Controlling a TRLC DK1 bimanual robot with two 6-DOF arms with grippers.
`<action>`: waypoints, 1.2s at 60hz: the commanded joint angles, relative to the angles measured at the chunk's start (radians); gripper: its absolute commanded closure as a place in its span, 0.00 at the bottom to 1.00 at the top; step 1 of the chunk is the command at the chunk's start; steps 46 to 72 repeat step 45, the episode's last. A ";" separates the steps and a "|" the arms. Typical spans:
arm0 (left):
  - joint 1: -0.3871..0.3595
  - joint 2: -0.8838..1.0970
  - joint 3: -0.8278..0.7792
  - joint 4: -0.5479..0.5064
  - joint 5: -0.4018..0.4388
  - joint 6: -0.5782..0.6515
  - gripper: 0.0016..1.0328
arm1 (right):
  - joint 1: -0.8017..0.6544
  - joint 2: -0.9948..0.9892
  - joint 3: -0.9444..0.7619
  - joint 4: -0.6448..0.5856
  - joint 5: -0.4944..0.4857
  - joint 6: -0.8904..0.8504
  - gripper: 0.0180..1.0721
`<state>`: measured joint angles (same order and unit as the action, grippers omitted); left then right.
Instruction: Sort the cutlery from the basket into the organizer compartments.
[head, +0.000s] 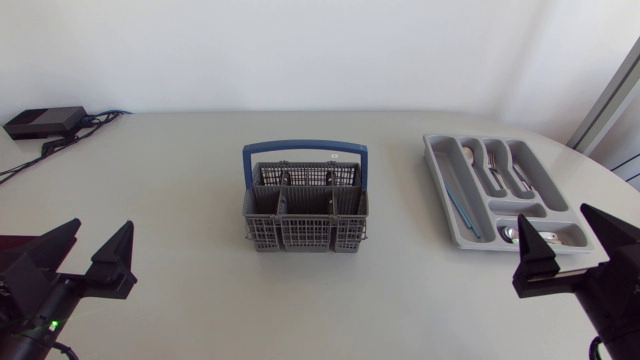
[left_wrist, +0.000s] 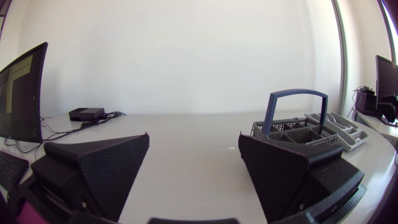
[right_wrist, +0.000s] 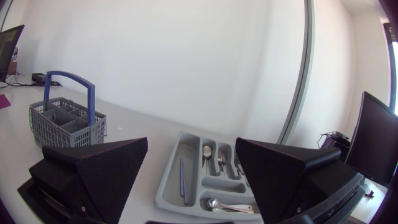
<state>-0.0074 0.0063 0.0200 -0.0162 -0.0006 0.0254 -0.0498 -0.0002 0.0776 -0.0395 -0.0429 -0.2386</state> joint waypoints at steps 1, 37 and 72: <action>0.007 -0.006 -0.020 0.016 0.001 -0.025 0.04 | 0.012 -0.003 -0.034 0.018 0.014 0.063 0.04; 0.007 -0.006 -0.020 0.016 0.001 -0.025 0.04 | 0.050 0.000 -0.078 0.039 0.043 0.239 0.04; 0.007 -0.006 -0.020 0.016 0.001 -0.025 0.04 | 0.050 0.000 -0.078 0.039 0.043 0.239 0.04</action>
